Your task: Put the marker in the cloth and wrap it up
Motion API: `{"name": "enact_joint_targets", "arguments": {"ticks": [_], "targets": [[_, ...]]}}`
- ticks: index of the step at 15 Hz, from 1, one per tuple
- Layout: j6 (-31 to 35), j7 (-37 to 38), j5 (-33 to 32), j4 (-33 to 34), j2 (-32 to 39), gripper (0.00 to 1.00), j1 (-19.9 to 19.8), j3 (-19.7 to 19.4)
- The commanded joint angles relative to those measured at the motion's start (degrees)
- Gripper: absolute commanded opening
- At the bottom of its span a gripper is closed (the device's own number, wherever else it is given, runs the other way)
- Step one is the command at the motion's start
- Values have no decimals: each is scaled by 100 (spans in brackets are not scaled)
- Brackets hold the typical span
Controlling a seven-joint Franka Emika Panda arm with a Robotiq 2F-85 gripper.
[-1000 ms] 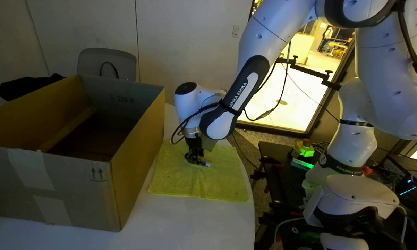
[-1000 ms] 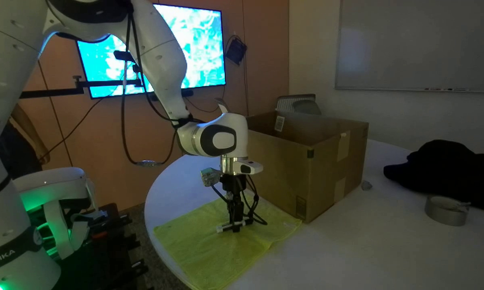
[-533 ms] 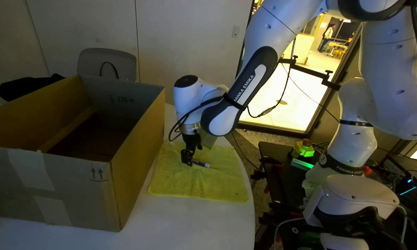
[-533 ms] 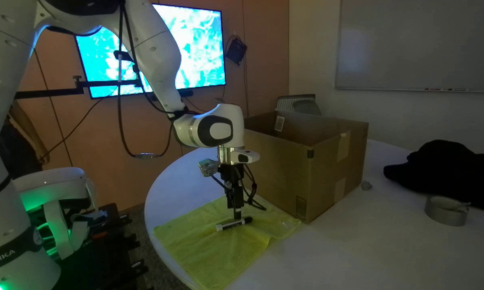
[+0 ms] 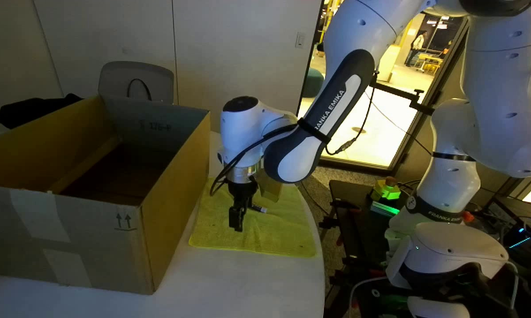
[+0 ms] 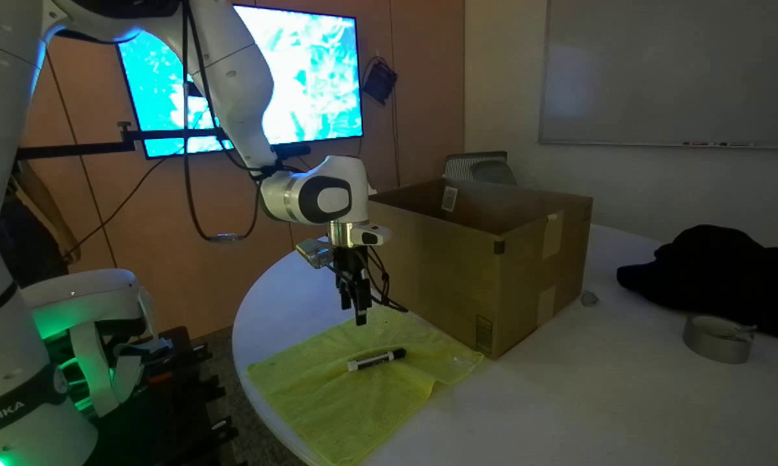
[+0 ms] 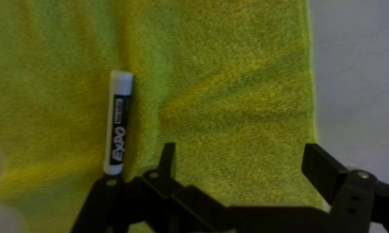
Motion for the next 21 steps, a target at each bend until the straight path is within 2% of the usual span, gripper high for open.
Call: {"name": "enact_joint_targets", "arguments": {"ticks": [1,5,15,16,18,21], "targets": [[176,-693,366,-53,99,100,-230,480],[121,-1013,555,40,363,100,-294,656],[96,-1166,611,324,838,99,-435,613],[88,-1193,628,345,850,81,-454,624],[58,-1246,657,364,837,70,-479,642],[33,-1333,708,388,808,45,-524,678]]}}
